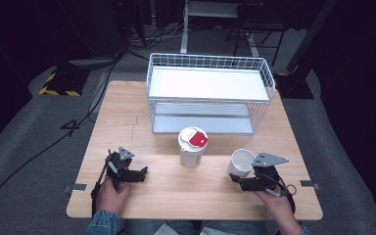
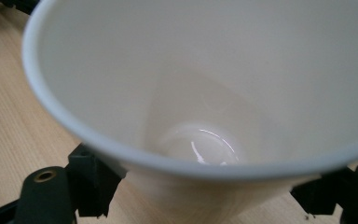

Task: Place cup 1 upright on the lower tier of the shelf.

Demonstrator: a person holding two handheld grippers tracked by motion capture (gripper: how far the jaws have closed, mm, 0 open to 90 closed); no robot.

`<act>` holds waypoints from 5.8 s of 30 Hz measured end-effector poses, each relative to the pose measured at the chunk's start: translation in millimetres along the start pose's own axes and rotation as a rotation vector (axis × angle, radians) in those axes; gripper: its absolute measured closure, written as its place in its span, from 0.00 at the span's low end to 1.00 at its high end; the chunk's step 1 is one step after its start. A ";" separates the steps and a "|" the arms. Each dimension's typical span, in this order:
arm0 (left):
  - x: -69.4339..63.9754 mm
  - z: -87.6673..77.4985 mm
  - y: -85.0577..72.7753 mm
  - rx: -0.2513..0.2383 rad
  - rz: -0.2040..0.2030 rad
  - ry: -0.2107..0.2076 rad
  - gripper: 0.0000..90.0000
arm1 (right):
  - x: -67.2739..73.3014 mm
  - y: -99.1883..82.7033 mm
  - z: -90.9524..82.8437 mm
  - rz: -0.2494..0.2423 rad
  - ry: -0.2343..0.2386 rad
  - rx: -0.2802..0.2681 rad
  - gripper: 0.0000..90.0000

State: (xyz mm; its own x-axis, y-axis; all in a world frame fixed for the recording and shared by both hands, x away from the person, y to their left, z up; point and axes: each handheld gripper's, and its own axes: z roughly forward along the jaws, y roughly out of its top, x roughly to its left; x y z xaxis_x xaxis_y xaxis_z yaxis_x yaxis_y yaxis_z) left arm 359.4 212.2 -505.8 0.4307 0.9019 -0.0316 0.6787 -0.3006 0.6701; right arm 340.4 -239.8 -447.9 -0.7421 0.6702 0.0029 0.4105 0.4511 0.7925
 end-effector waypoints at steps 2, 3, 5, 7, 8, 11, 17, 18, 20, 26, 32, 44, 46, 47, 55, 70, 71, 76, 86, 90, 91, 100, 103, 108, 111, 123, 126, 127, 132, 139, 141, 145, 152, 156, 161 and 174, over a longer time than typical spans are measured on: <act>0.0 0.0 0.0 0.000 0.000 0.000 0.03 | -1.5 5.0 -0.4 -0.002 -0.005 0.000 0.25; 0.0 0.0 0.0 0.000 0.000 0.000 0.03 | -2.6 7.3 -0.7 -0.003 -0.005 -0.001 0.25; 0.0 0.0 0.0 0.000 0.000 0.000 0.03 | -4.5 12.1 -1.0 -0.006 -0.006 -0.003 0.25; 0.0 0.0 0.0 0.000 0.000 0.000 0.03 | -6.4 16.2 -1.0 -0.006 -0.009 -0.006 0.25; 0.0 0.0 0.0 0.000 0.000 0.000 0.03 | -8.0 19.1 -0.9 -0.007 -0.011 -0.008 0.25; 0.1 0.0 0.0 0.000 0.001 0.001 0.03 | -12.3 25.5 0.0 -0.001 -0.008 -0.013 0.25; 0.0 0.0 0.0 0.000 0.000 0.000 0.03 | -20.5 38.1 3.7 0.010 -0.019 -0.025 0.25; 0.0 0.0 0.0 0.000 0.000 0.000 0.03 | -21.7 40.2 4.4 0.009 -0.021 -0.023 0.25; 0.0 0.0 0.0 0.000 0.000 0.000 0.03 | -24.0 44.2 6.4 0.010 -0.029 -0.021 0.25; 0.1 0.0 0.0 0.000 0.001 0.001 0.03 | -29.9 59.0 15.1 0.006 -0.045 -0.018 0.25; 0.1 0.0 0.0 0.000 0.001 0.001 0.03 | -34.2 69.2 22.1 0.011 -0.047 -0.020 0.25; 0.0 0.0 0.0 0.000 0.000 0.000 0.03 | -42.5 90.2 41.1 0.015 -0.076 -0.018 0.25; 0.0 0.0 0.0 0.000 0.000 0.000 0.03 | -43.1 93.6 44.3 0.008 -0.075 -0.016 0.25; 0.0 0.0 0.0 0.000 0.000 0.000 0.03 | -43.0 95.3 45.8 0.005 -0.077 -0.017 0.25; 0.0 0.0 0.0 0.000 0.000 0.000 0.03 | -45.0 105.2 59.5 0.004 -0.077 -0.028 0.25; 0.0 0.0 0.0 0.000 0.000 0.000 0.03 | -49.2 113.5 88.6 0.013 -0.102 -0.040 0.25; 0.0 0.0 0.0 0.000 0.000 0.000 0.03 | -49.0 113.9 91.5 0.011 -0.107 -0.042 0.25; 0.0 0.0 0.0 0.000 0.000 0.000 0.03 | -51.2 114.0 103.2 0.000 -0.120 -0.039 0.25; 0.0 0.0 0.0 0.000 0.000 0.000 0.03 | -62.4 111.9 123.1 0.021 -0.148 -0.052 0.25; 0.0 0.0 0.0 0.000 0.000 0.000 0.03 | -65.7 112.7 130.2 0.024 -0.159 -0.054 0.25; 0.0 0.0 0.0 0.000 0.000 0.000 0.03 | -66.3 113.1 131.9 0.025 -0.159 -0.051 0.25; 0.1 0.0 0.0 0.000 0.000 0.000 0.03 | -69.4 113.3 147.4 0.003 -0.190 -0.065 0.25; 0.0 0.0 0.0 0.000 0.000 -0.001 0.03 | -68.3 113.4 149.4 -0.004 -0.190 -0.067 0.25; 0.0 0.0 0.0 0.000 0.000 0.000 0.03 | -66.2 112.4 154.4 -0.002 -0.193 -0.062 0.25; 0.0 0.0 0.0 0.000 0.000 0.000 0.03 | -66.5 111.8 155.8 -0.008 -0.199 -0.062 0.25; 0.1 -0.1 0.0 0.000 0.001 0.001 0.03 | -72.4 106.9 168.4 0.010 -0.210 -0.049 0.25; 0.1 0.0 0.0 0.000 0.001 0.001 0.03 | -74.5 107.3 170.3 0.014 -0.207 -0.051 0.25; 0.1 0.0 0.0 0.000 0.001 0.001 0.03 | -75.3 107.8 171.2 0.015 -0.206 -0.052 0.25; 0.0 0.0 0.0 0.000 0.000 0.000 0.03 | -77.5 108.7 174.4 0.026 -0.208 -0.045 0.25; 0.1 0.0 0.0 0.000 0.001 0.001 0.03 | -82.7 108.1 178.4 0.080 -0.191 -0.044 0.25; 0.1 0.0 0.0 0.000 0.001 0.001 0.03 | -83.1 108.0 178.6 0.082 -0.189 -0.045 0.25; 0.1 0.0 0.0 0.000 0.001 0.001 0.03 | -84.1 108.2 179.4 0.096 -0.188 -0.044 0.25; 0.1 0.0 0.0 0.000 0.001 0.001 0.03 | -84.8 108.3 180.1 0.091 -0.194 -0.040 0.18; 0.1 0.0 0.0 0.000 0.001 0.001 0.03 | -84.6 109.0 179.2 0.112 -0.182 -0.055 0.17; 0.1 0.0 0.0 0.000 0.001 0.001 0.03 | -83.9 109.2 176.8 0.102 -0.195 -0.059 0.17; 0.2 0.5 0.6 0.002 0.007 -0.008 0.03 | -79.8 105.7 155.8 0.078 -0.197 -0.078 0.17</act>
State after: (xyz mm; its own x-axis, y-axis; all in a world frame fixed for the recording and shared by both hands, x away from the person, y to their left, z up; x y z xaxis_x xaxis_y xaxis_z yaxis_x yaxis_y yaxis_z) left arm 360.2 212.1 -505.7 0.4402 0.8973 -0.0328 0.6767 -0.3076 0.6689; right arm 525.6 -153.8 -459.4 -0.5889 0.8068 -0.0470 0.4146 0.3515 0.8394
